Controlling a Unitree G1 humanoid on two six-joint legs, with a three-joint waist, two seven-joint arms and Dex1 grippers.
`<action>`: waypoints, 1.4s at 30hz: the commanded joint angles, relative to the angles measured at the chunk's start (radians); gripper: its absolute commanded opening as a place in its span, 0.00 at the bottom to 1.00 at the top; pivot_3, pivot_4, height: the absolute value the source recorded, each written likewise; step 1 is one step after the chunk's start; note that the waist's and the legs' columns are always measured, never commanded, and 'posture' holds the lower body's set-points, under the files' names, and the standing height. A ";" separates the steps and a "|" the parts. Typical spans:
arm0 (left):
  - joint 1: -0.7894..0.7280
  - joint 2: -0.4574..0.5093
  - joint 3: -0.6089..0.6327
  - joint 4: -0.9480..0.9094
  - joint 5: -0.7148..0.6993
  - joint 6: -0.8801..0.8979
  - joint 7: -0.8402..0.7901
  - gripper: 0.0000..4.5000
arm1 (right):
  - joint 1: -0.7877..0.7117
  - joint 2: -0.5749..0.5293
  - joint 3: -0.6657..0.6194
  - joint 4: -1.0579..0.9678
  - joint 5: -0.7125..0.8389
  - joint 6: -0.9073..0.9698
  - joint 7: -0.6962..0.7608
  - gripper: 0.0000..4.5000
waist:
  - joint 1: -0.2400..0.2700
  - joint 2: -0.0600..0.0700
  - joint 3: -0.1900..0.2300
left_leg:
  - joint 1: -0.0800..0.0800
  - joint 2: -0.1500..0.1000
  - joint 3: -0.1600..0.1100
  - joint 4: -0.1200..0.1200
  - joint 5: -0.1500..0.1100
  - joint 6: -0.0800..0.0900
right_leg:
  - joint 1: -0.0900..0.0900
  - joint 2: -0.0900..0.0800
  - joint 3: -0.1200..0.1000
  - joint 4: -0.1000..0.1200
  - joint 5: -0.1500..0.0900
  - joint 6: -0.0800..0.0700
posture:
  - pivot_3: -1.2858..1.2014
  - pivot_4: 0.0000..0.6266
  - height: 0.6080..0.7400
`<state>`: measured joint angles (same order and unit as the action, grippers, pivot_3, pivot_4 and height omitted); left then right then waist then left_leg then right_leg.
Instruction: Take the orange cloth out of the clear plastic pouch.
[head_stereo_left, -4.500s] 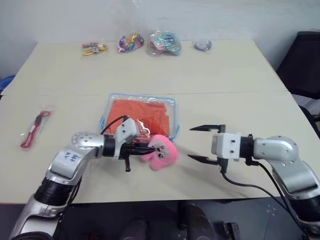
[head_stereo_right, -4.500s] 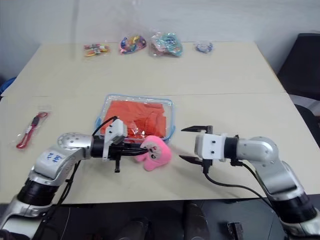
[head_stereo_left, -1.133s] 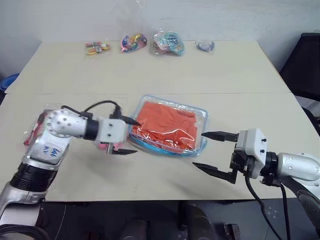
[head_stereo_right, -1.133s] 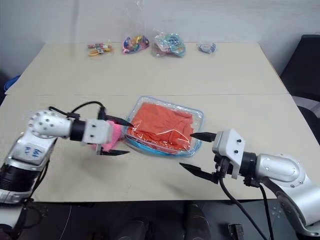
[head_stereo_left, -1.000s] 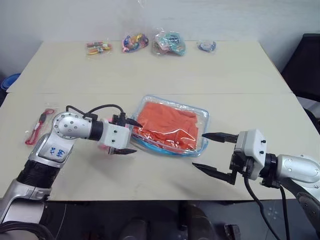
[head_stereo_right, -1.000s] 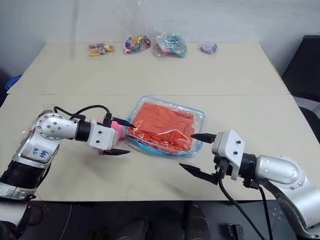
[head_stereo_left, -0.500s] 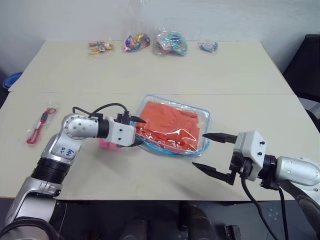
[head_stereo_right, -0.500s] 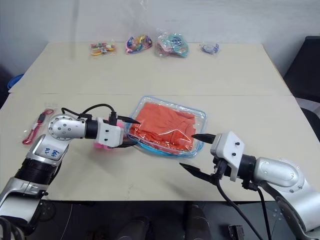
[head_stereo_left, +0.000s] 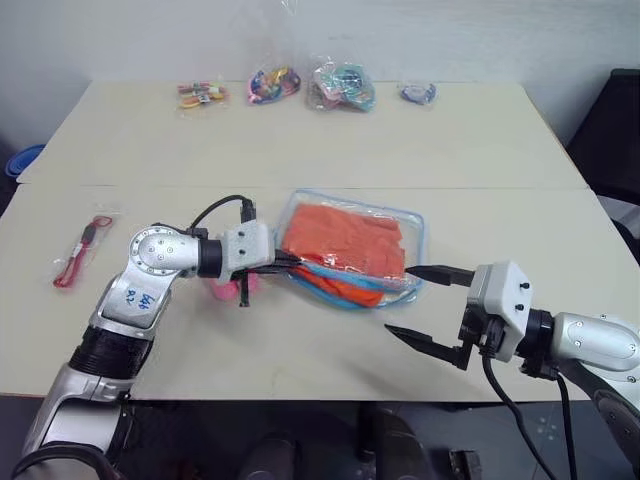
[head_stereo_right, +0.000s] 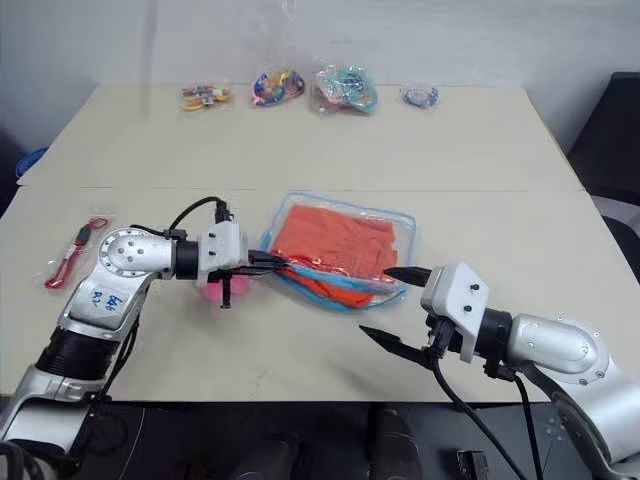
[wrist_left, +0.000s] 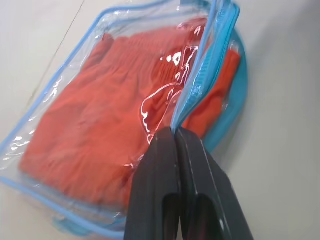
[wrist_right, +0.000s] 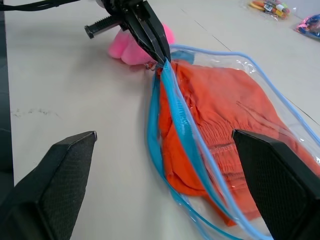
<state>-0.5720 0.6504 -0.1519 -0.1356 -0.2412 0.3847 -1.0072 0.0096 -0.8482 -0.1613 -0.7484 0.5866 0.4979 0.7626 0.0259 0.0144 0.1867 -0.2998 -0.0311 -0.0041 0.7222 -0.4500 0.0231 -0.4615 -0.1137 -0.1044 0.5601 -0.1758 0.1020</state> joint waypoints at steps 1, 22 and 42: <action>-0.016 -0.038 0.050 -0.122 -0.086 0.221 0.093 0.00 | -0.002 0.005 0.004 -0.045 -0.027 -0.035 -0.002 1.00 | -0.001 0.000 0.000 | 0.000 0.000 0.000 0.000 0.000 0.000 | 0.000 0.000 0.000 0.000 0.000 0.000 | 0.52 0.24 1.00; -0.032 -0.145 -0.037 -0.211 -0.056 0.402 0.257 0.00 | -0.230 0.160 0.380 0.265 -0.547 -0.213 -0.120 0.53 | -0.002 0.000 0.000 | 0.001 0.000 0.000 0.000 0.000 -0.001 | 0.000 0.000 0.001 0.000 0.000 0.000 | 0.52 0.24 1.00; -0.037 -0.144 -0.032 -0.203 -0.061 0.399 0.268 0.00 | -0.293 0.248 0.426 0.379 -0.701 -0.285 -0.134 0.23 | -0.007 0.000 0.000 | 0.000 0.000 0.000 0.000 0.000 -0.001 | 0.000 0.000 0.001 0.000 0.000 0.000 | 0.52 0.24 1.00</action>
<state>-0.5857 0.5087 -0.1962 -0.3099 -0.2936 0.7987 -0.7428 -0.2691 -0.5896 0.2617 -0.3704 -0.0862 0.2500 0.6348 0.0192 0.0142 0.1864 -0.2994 -0.0312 -0.0045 0.7224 -0.4498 0.0223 -0.4620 -0.1136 -0.1037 0.5601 -0.1758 0.1019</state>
